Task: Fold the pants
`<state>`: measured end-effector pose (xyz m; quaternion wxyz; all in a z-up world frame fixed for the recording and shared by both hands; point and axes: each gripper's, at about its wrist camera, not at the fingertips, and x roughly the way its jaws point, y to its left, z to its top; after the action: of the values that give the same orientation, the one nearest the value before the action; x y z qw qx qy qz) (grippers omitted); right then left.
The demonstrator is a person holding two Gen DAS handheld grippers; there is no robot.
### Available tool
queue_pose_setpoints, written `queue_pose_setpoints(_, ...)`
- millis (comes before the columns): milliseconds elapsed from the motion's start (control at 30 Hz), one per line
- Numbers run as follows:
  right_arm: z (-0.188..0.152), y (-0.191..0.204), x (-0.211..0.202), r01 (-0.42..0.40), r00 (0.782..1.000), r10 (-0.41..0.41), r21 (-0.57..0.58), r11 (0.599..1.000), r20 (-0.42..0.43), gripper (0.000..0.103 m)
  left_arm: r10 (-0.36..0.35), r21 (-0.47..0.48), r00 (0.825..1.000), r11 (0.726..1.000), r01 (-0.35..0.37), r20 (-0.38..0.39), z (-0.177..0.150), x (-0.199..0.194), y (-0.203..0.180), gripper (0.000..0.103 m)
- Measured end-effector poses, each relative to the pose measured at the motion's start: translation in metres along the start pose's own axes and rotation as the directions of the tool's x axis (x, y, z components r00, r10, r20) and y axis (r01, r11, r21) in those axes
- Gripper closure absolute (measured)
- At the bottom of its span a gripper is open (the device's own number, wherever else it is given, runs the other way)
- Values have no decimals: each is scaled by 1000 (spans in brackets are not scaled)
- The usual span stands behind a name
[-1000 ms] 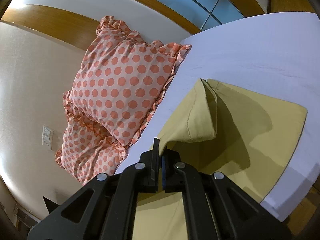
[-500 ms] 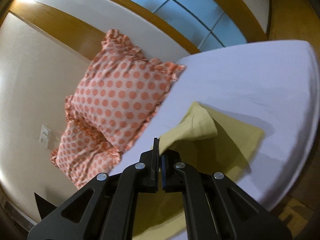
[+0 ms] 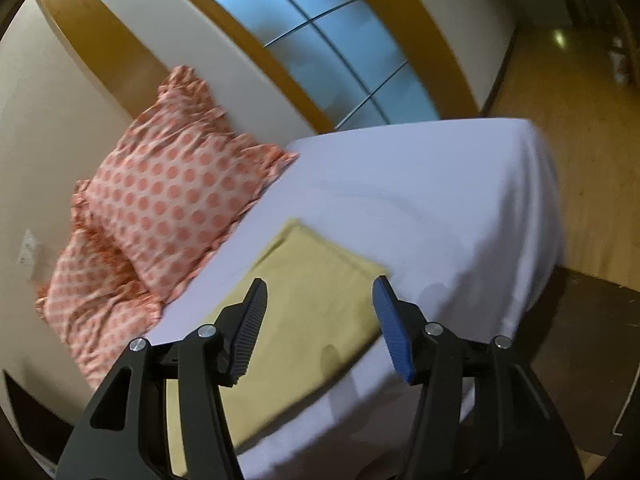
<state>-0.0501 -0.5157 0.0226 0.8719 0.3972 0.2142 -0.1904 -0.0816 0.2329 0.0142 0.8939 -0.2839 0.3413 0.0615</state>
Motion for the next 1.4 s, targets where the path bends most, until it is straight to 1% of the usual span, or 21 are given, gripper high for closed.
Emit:
queue_pose_setpoints(133,-7,-12,12,35,999,-34,12,999,-12,45,44,-74,993,997,-36,108,1,-27,22,51)
queue_pose_setpoints(267,-22,-2,18,16,1000,-15,-59,998,8,46,78,-150,987,987,-57,140,6,-36,43,48)
queue_pose_setpoints(400,-39,11,27,-68,998,67,-131,989,-9,70,74,-168,991,984,-54,115,6,-29,49,48)
queue_pose_setpoints(433,-41,12,29,-70,998,71,-140,988,-4,83,70,-168,992,984,-51,108,6,-27,50,48)
queue_pose_setpoints(500,-45,12,31,-88,996,91,-149,985,10,95,66,-165,993,985,-49,98,6,-23,49,47)
queue_pose_setpoints(567,-46,16,30,-89,995,97,-187,978,34,98,64,-164,993,985,-48,98,7,-21,50,47)
queue_pose_setpoints(733,-34,58,25,-214,972,232,-264,941,41,98,64,-164,991,985,-44,118,10,-21,54,45)
queue_pose_setpoints(833,-43,123,18,-364,925,379,-355,861,-29,98,59,-170,990,985,-36,130,8,-23,57,42)
queue_pose_setpoints(867,-56,159,15,-451,886,454,-391,802,-92,98,59,-172,990,984,-36,130,8,-23,58,42)
queue_pose_setpoints(900,-64,177,13,-495,863,488,-404,769,-129,98,58,-175,990,984,-35,131,7,-24,59,41)
queue_pose_setpoints(933,-81,205,9,-564,821,537,-419,712,-193,98,57,-179,990,983,-32,133,5,-25,60,41)
queue_pose_setpoints(967,-105,238,5,-647,759,587,-422,635,-281,98,55,-182,989,983,-30,134,4,-26,62,41)
queue_pose_setpoints(1033,-148,281,-2,-752,658,626,-410,517,-417,98,46,-183,990,983,-21,136,3,-28,64,37)
queue_pose_setpoints(1067,-180,306,-4,-801,598,615,-399,446,-513,98,42,-181,990,983,-17,136,2,-29,65,36)
queue_pose_setpoints(1100,-214,327,-5,-832,555,568,-399,385,-608,97,36,-176,990,984,-12,136,2,-30,65,35)
queue_pose_setpoints(1167,-274,352,-2,-850,523,412,-425,311,-746,94,14,-165,992,986,7,125,2,-28,66,31)
queue_pose_setpoints(1233,-310,360,0,-850,517,295,-441,289,-804,80,-25,-158,995,987,41,99,1,-23,67,28)
queue_pose_setpoints(1267,-316,359,-3,-852,513,279,-441,283,-812,72,-40,-158,995,986,54,89,1,-21,67,27)
queue_pose_setpoints(1300,-314,356,-5,-855,509,298,-435,284,-807,46,-61,-155,995,985,74,83,1,-19,67,25)
queue_pose_setpoints(1333,-306,353,-10,-850,520,335,-437,294,-786,21,-73,-153,994,985,84,78,1,-17,67,23)
queue_pose_setpoints(1400,-289,349,-16,-842,536,400,-439,313,-743,13,-118,-163,991,978,127,60,3,-9,66,22)
